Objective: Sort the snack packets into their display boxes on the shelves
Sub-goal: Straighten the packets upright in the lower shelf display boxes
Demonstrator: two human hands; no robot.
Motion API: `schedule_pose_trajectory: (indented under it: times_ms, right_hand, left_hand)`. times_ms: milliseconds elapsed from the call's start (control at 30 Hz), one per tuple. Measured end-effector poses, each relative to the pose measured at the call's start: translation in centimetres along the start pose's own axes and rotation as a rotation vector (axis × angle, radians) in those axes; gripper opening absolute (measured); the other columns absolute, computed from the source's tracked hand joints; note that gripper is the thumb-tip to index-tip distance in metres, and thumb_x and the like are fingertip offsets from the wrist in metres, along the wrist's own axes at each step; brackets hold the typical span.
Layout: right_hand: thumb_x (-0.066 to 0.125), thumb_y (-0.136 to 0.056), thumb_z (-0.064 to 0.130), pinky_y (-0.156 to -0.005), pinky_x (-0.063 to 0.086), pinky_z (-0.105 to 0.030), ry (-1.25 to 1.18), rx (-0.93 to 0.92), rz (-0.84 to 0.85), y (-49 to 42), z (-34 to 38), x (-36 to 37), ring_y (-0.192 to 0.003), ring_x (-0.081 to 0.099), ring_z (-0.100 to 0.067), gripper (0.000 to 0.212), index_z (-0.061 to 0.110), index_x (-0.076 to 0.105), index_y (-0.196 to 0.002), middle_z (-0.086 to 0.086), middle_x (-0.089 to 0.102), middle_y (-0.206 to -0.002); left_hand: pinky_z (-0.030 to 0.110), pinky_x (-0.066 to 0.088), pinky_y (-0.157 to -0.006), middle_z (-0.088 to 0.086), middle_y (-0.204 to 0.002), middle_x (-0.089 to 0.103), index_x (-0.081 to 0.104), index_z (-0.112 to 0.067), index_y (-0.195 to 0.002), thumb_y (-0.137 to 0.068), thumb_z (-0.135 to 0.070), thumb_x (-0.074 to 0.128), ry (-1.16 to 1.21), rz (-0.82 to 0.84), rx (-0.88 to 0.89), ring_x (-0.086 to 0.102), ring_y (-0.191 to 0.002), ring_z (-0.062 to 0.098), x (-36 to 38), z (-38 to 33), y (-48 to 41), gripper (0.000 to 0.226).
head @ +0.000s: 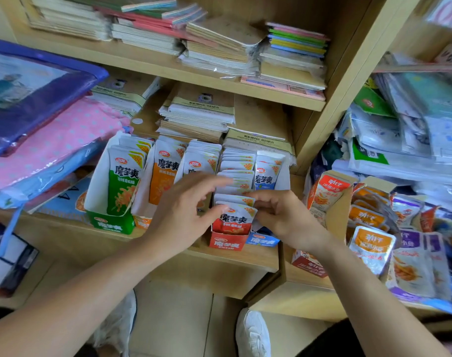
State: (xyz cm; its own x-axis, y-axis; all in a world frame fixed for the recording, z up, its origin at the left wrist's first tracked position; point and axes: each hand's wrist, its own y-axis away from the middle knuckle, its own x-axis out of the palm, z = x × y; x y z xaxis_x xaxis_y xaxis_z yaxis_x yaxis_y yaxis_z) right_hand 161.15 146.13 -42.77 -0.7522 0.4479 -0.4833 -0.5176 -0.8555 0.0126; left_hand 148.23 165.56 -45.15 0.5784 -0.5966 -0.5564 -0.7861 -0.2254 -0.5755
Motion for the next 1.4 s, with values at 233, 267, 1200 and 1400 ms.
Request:
schedule_pose_trajectory:
  times_ms: [233,267,1200,1400]
  right_hand:
    - [0.084,-0.080,0.012,-0.074,0.058,-0.027,0.170,-0.127,-0.126,0.7,0.9,0.0,-0.099,0.065,-0.013,0.038,0.019,0.070,-0.114,0.007,0.069,-0.105]
    - [0.083,-0.080,0.013,-0.072,0.057,-0.024,0.203,-0.149,-0.128,0.8,1.0,0.2,-0.093,0.067,-0.011,0.027,0.016,0.073,-0.105,0.007,0.071,-0.098]
    - [0.073,-0.088,0.028,-0.084,0.058,-0.030,0.450,-0.353,-0.323,3.9,-0.8,1.9,-0.108,0.064,-0.007,0.025,0.016,0.074,-0.110,0.005,0.068,-0.112]
    - [0.075,-0.087,0.024,-0.089,0.056,-0.034,0.474,-0.417,-0.361,3.9,-1.1,2.0,-0.116,0.060,-0.012,0.014,0.015,0.077,-0.098,0.003,0.066,-0.121]
  left_hand:
    - [0.031,0.056,-0.066,-0.021,-0.088,0.068,0.078,-0.023,-0.094,-0.087,-0.038,0.068,0.011,0.113,0.076,0.064,-0.083,0.003,-0.4,-0.1,0.0,0.020]
    - [0.031,0.055,-0.065,-0.021,-0.087,0.068,0.078,-0.024,-0.093,-0.086,-0.041,0.069,0.036,0.127,0.058,0.065,-0.083,0.005,-0.6,-0.1,0.0,0.021]
    - [0.032,0.047,-0.089,-0.016,-0.105,0.067,0.068,-0.028,-0.127,-0.092,-0.046,0.050,0.302,0.300,-0.247,0.060,-0.106,0.011,-1.1,0.4,-1.2,0.043]
    - [0.032,0.034,-0.104,-0.012,-0.121,0.061,0.080,-0.027,-0.088,-0.092,-0.043,0.047,0.316,0.329,-0.215,0.051,-0.121,0.017,-1.5,0.2,-1.2,0.037]
